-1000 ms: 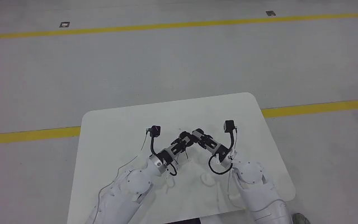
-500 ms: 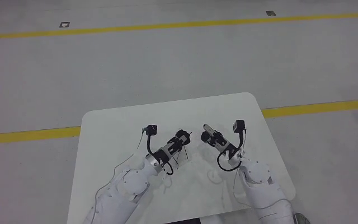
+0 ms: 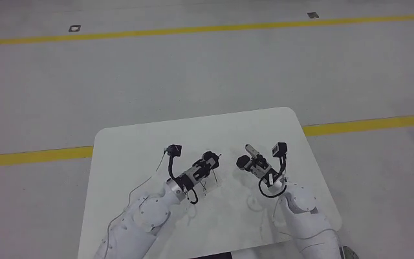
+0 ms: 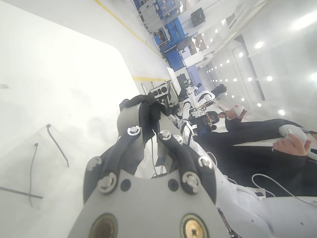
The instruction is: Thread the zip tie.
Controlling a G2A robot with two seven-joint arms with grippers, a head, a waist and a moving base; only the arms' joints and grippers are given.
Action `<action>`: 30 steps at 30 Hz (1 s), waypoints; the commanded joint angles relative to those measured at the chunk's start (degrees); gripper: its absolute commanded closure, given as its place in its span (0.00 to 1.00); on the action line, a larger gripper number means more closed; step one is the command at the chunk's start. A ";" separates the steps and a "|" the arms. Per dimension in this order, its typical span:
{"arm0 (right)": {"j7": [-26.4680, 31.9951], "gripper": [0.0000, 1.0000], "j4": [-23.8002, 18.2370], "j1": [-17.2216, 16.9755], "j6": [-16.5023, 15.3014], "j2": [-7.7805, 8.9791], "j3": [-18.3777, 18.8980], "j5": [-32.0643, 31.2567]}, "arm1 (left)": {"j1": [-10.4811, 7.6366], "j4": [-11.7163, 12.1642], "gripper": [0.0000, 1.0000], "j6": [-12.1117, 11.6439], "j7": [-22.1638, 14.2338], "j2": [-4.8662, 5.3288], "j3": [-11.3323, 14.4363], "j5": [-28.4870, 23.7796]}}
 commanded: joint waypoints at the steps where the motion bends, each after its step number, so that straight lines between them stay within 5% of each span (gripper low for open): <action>1: 0.70 0.00 -0.57 0.46 1.53 0.22 -0.46 -2.23 | 0.84 -0.96 1.00 -0.98 -1.32 0.68 -2.10 -0.02; 10: 6.56 0.00 -2.02 3.88 5.85 1.13 -3.40 -7.48 | 10.28 -8.55 1.00 -0.98 -5.88 4.71 -15.74 -1.47; 15: 10.18 0.00 -1.68 5.76 6.64 1.48 -6.06 -10.48 | 15.20 -11.73 1.00 -0.98 -7.25 6.11 -20.80 -3.75; 26: 10.18 0.00 -1.68 5.76 6.64 1.48 -6.06 -10.48 | 15.26 -11.50 1.00 0.42 -8.58 6.48 -21.34 -2.57; 30: 8.89 0.00 -1.87 5.68 6.85 1.59 -6.92 -12.07 | 16.30 -10.11 1.00 -0.55 -9.26 7.09 -24.38 -2.35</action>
